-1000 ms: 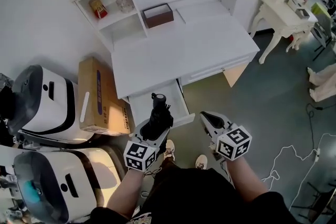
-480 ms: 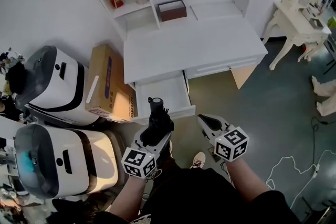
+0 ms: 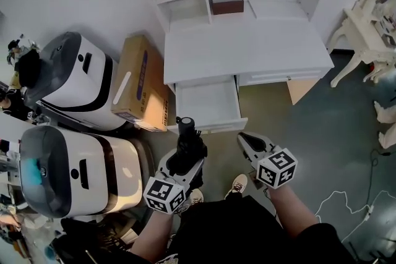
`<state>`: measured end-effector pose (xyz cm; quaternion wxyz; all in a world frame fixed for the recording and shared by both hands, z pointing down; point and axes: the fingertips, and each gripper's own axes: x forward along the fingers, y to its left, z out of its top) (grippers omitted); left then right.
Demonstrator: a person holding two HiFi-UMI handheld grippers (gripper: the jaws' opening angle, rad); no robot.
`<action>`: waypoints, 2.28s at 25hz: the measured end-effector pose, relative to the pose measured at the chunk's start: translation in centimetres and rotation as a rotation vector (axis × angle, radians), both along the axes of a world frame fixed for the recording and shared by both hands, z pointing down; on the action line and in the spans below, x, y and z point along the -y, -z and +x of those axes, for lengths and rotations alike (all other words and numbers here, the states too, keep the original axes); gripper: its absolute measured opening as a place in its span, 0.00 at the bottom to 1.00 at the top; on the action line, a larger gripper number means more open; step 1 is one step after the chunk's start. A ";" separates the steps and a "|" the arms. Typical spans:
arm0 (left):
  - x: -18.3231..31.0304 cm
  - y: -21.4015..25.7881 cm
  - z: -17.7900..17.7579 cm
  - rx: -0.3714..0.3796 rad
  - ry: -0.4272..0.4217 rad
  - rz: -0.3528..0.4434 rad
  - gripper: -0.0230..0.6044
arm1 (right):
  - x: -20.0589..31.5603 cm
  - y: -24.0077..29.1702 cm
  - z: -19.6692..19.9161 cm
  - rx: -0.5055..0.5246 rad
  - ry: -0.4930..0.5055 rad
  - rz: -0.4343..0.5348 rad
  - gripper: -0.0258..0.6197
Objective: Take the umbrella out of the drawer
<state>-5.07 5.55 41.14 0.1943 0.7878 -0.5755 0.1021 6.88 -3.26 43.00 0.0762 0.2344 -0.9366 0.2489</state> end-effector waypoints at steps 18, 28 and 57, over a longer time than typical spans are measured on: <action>-9.1 0.2 -10.1 -0.047 -0.147 0.010 0.46 | -9.6 0.8 -10.5 -0.052 -0.124 0.015 0.05; -13.2 -0.7 -12.0 -0.082 -0.237 0.002 0.46 | -14.9 -0.1 -12.0 -0.060 -0.208 -0.001 0.05; -15.6 -0.7 -9.4 -0.095 -0.309 0.009 0.46 | -19.3 -0.4 -10.6 -0.081 -0.226 0.014 0.04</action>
